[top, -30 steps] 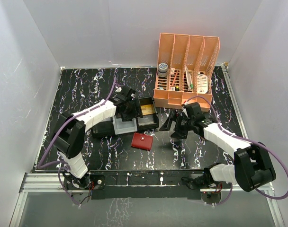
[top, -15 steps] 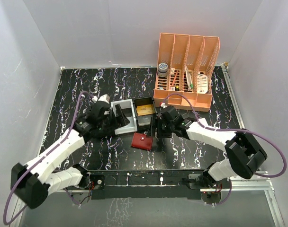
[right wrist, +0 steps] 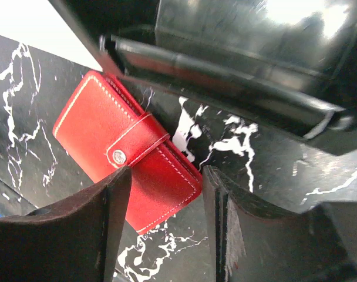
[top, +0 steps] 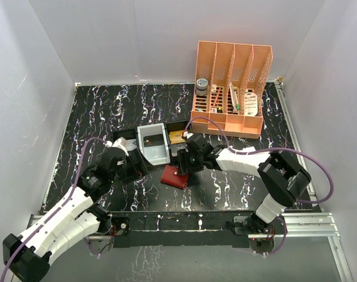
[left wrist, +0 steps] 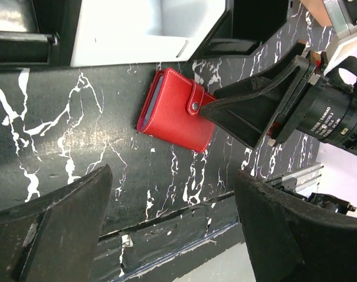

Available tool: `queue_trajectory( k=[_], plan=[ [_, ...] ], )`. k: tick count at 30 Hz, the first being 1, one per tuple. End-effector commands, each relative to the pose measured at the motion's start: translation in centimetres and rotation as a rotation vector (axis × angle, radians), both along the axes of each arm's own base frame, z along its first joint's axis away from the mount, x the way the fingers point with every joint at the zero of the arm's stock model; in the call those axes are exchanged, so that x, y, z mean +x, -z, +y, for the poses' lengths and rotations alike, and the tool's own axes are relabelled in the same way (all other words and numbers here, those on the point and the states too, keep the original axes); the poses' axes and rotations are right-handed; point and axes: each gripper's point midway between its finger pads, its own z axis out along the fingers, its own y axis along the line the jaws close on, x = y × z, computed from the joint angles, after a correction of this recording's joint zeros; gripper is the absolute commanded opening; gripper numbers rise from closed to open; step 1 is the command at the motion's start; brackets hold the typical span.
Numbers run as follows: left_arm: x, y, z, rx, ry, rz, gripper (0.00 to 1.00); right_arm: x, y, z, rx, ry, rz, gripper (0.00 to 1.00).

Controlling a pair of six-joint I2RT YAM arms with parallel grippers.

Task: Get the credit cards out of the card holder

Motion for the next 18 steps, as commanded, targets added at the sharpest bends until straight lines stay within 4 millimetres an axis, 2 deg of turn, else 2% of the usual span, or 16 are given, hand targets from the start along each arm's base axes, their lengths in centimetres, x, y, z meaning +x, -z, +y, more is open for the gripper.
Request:
queue_trajectory(
  k=[1,3,6,8,9,10,12,15,18],
  plan=[
    [-1.2,1.0,-0.6,-0.044,0.026,0.061,0.82,-1.3,-1.0,2.4,0.051,-0.065,0.012,0.48],
    [-1.4,1.6,-0.9,-0.057,0.031,0.079,0.81,-3.3,-1.1,2.8,0.073,-0.082,0.051,0.43],
    [-1.7,2.5,-1.3,-0.072,0.044,0.109,0.80,-6.7,-2.8,4.5,0.150,-0.140,0.086,0.38],
    [-2.0,3.2,-1.4,-0.066,0.052,0.131,0.79,-8.8,-4.0,5.6,0.192,-0.182,0.105,0.39],
    [-2.0,3.5,-1.3,-0.060,0.053,0.142,0.78,-9.4,-4.4,5.9,0.199,-0.195,0.107,0.44],
    [-2.1,3.8,-1.3,-0.052,0.055,0.151,0.78,-9.5,-4.7,5.7,0.186,-0.184,0.101,0.49],
    [-2.1,4.2,-1.3,-0.039,0.058,0.166,0.76,-8.3,-5.2,4.9,0.137,-0.114,0.061,0.52],
    [-2.1,4.8,-1.2,-0.019,0.054,0.189,0.73,-5.9,-6.3,4.3,0.095,-0.007,-0.024,0.50],
    [-1.9,5.2,-1.2,-0.014,0.041,0.199,0.69,-4.9,-6.8,5.1,0.091,0.007,-0.042,0.46]
  ],
)
